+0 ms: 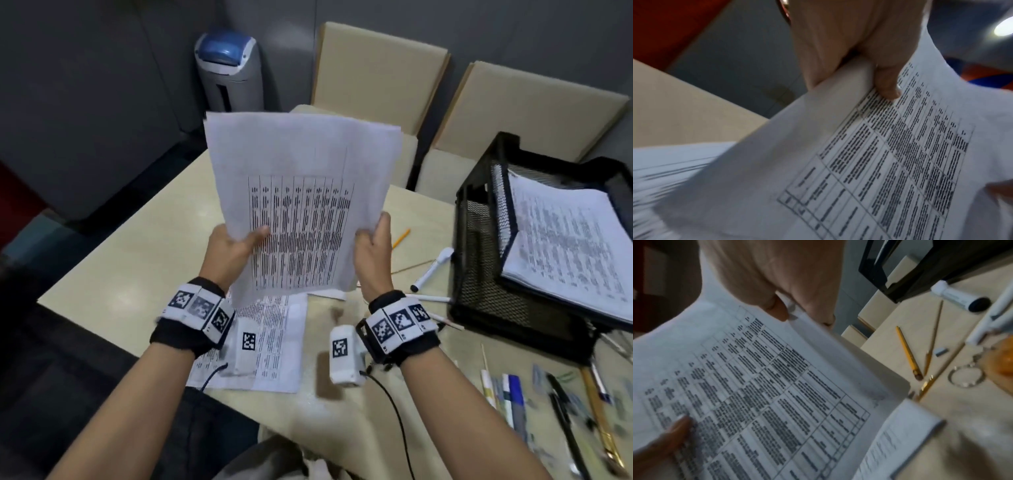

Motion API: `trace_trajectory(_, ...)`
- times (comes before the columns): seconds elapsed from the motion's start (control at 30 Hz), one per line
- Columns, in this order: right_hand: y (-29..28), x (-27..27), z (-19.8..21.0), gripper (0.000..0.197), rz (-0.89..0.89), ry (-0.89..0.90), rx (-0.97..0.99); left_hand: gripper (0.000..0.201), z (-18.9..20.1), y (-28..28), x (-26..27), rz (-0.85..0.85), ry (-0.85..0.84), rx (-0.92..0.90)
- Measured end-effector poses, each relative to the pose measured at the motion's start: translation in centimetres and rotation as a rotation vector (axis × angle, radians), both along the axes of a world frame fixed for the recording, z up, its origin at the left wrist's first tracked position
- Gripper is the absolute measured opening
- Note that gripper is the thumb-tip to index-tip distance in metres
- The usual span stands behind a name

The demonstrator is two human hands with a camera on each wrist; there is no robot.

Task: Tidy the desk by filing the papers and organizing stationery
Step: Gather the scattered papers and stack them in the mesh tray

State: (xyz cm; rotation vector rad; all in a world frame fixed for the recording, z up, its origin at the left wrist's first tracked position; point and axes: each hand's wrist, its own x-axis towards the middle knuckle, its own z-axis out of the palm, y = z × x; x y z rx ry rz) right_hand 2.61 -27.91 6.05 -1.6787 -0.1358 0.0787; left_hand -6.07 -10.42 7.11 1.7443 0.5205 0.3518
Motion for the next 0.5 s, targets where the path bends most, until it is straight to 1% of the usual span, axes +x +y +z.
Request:
trace_trajectory(0.07,-2.3,0.5,0.4,0.013,-0.032,-0.019,0.003,0.014,1.1,-1.4,0.9,-0.025,-0.009,-0.013)
trace_trajectory(0.1,-3.6,0.6,0.4,0.008,-0.046,-0.014,-0.029,0.016,1.4,-2.4,1.3,-0.047,-0.002,-0.025)
trace_trajectory(0.17,-6.8,0.7,-0.7,0.009,-0.057,0.056,-0.123,0.018,0.5,-4.5,2.7,-0.102,0.069,-0.068)
trace_trajectory(0.23,-10.0,0.5,-2.7,0.022,-0.046,0.17,-0.249,0.051,-1.2,-6.9,3.9,-0.116,0.228,-0.147)
trace_trajectory(0.27,-11.9,0.3,-3.7,0.029,-0.058,0.221,-0.296,0.06,-2.1,-8.5,4.4,-0.143,0.3,-0.188)
trace_trajectory(0.33,-15.9,-0.4,-5.5,0.031,-0.107,0.304,-0.313,0.056,-3.5,-12.2,5.1,-0.207,0.371,-0.226)
trace_trajectory(0.4,-19.9,-1.4,-6.7,0.025,-0.18,0.388,-0.274,0.049,-4.8,-16.0,5.8,-0.268,0.424,-0.223)
trace_trajectory(0.47,-24.1,-2.5,-7.5,0.025,-0.245,0.482,-0.176,0.043,-5.2,-19.6,6.6,-0.316,0.453,-0.197)
trace_trajectory(0.5,-26.1,-3.2,-7.7,0.029,-0.255,0.545,-0.102,0.041,-5.6,-21.1,7.3,-0.343,0.465,-0.2)
